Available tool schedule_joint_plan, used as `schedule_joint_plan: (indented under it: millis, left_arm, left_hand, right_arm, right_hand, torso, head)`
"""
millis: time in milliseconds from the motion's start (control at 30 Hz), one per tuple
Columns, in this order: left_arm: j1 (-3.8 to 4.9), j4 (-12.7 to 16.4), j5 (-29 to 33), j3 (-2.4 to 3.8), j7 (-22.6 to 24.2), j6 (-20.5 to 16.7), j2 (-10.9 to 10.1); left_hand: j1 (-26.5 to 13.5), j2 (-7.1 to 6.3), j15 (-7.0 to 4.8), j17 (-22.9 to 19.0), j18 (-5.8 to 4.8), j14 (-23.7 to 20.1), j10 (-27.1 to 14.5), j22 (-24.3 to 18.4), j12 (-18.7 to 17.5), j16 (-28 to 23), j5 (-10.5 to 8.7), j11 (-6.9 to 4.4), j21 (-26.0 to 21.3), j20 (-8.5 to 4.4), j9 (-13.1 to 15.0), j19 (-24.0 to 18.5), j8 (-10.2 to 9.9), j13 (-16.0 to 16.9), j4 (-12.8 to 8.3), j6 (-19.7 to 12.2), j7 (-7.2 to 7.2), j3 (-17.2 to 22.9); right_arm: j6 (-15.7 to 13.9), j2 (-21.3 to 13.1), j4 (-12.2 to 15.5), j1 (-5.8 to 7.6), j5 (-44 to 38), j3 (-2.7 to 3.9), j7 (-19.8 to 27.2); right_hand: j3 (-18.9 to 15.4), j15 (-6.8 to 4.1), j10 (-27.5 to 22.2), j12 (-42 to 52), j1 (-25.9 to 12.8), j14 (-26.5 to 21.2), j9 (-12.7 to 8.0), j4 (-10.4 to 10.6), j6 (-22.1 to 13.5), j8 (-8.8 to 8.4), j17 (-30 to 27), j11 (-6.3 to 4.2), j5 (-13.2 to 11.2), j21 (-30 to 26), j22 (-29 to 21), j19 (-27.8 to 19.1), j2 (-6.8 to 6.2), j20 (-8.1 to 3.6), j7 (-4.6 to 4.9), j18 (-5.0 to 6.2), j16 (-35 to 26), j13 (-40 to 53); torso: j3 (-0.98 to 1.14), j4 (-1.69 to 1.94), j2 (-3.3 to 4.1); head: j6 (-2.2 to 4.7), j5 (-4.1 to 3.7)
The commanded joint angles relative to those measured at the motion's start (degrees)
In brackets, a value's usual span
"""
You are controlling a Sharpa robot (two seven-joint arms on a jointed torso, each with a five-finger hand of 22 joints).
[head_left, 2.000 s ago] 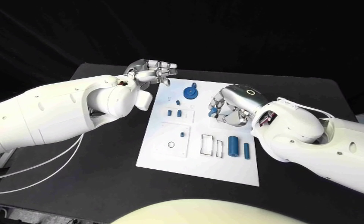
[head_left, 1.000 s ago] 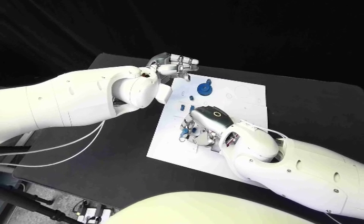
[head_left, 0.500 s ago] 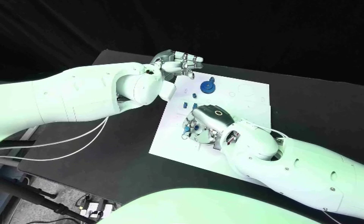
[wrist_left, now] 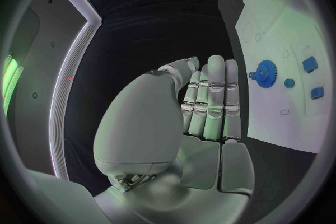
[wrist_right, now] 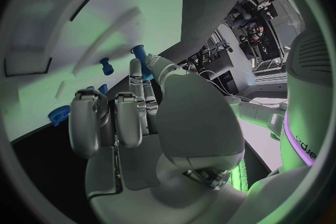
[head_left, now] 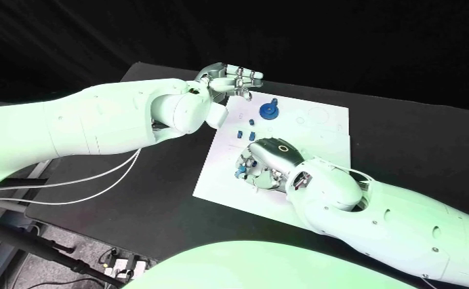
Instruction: Assemble the parts on the task board
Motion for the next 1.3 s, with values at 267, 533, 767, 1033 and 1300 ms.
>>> schedule_joint_plan:
  millis: [267, 533, 767, 1033, 1300]
  left_arm:
    - [0.03, -0.1, 0.1, 0.03, 0.2, 1.0, 0.1]
    - [0.03, -0.1, 0.1, 0.03, 0.1, 1.1, 0.2]
    - [0.03, -0.2, 0.1, 0.03, 0.1, 1.1, 0.3]
    - [0.03, -0.2, 0.1, 0.02, 0.0, 1.2, 0.3]
    - [0.03, -0.3, 0.1, 0.01, 0.0, 1.2, 0.4]
  left_hand:
    - [-0.1, 0.61, 0.03, -0.1, 0.73, -0.3, -0.4, 0.0, 0.4, -0.2, 0.04, -0.12, -0.4, 0.21, -0.1, -0.1, 0.3, 0.1, -0.3, -0.5, -0.11, -0.2]
    - [-0.1, 0.61, 0.03, -0.1, 0.73, -0.3, -0.4, 0.0, 0.4, -0.2, 0.04, -0.12, -0.4, 0.21, -0.1, -0.1, 0.3, 0.1, -0.3, -0.5, -0.11, -0.2]
    - [-0.1, 0.61, 0.03, -0.1, 0.73, -0.3, -0.4, 0.0, 0.4, -0.2, 0.04, -0.12, -0.4, 0.21, -0.1, -0.1, 0.3, 0.1, -0.3, -0.5, -0.11, -0.2]
    - [-0.1, 0.61, 0.03, -0.1, 0.73, -0.3, -0.4, 0.0, 0.4, -0.2, 0.04, -0.12, -0.4, 0.21, -0.1, -0.1, 0.3, 0.1, -0.3, -0.5, -0.11, -0.2]
    - [-0.1, 0.61, 0.03, -0.1, 0.73, -0.3, -0.4, 0.0, 0.4, -0.2, 0.04, -0.12, -0.4, 0.21, -0.1, -0.1, 0.3, 0.1, -0.3, -0.5, -0.11, -0.2]
  right_arm:
    - [0.7, -0.2, 0.5, -0.17, -1.1, 0.00, 0.1]
    - [1.5, 0.0, -0.2, -0.18, -1.1, 0.00, -0.2]
    - [2.8, 0.3, -0.9, -0.17, -1.8, 0.00, -1.2]
    - [2.0, 0.6, -1.1, -0.17, -3.1, 0.00, -2.0]
    - [3.1, 1.3, -1.2, -0.18, -3.3, 0.00, -1.8]
  right_hand:
    - [0.4, -0.21, 0.0, -0.4, 0.3, 3.0, 0.1, 0.0, 0.3, 0.22, 0.0, 0.18, 0.3, -0.1, 11.7, 1.4, 0.11, -0.40, 0.28, -0.67, 0.4, 0.0]
    - [0.4, -0.21, 0.0, -0.4, 0.3, 3.0, 0.1, 0.0, 0.3, 0.23, 0.0, 0.18, 0.4, -0.1, 11.7, 1.4, 0.08, -0.39, 0.28, -0.66, 0.4, 0.0]
    - [0.3, -0.17, 0.0, -0.4, 0.2, 3.0, 0.1, 0.0, 0.2, 0.18, -0.1, 0.25, 0.4, -0.3, 11.6, 1.4, -0.07, -0.37, 0.36, -0.63, 0.3, 0.0]
    - [0.3, -0.15, 0.0, -0.5, 0.1, 3.0, 0.1, 0.0, 0.1, 0.16, -0.1, 0.26, 0.4, -0.3, 11.6, 1.4, -0.08, -0.36, 0.37, -0.64, 0.3, 0.0]
    - [0.2, -0.02, -0.3, -0.7, -0.3, 3.0, 0.1, 0.0, -0.3, -0.08, -0.1, 0.43, 0.3, -0.4, 11.6, 1.3, -0.55, -0.27, 0.58, -0.62, 0.3, 0.1]
  torso:
    - [-0.04, 0.03, 0.00]
    - [-0.08, -0.01, 0.00]
    - [-0.09, 0.02, 0.02]
    - [-0.01, 0.02, 0.00]
    - [-0.03, -0.02, -0.02]
  head:
    - [-0.09, 0.15]
    - [-0.15, 0.22]
    - [-0.19, 0.17]
    - [-0.12, 0.13]
    - [-0.02, 0.09]
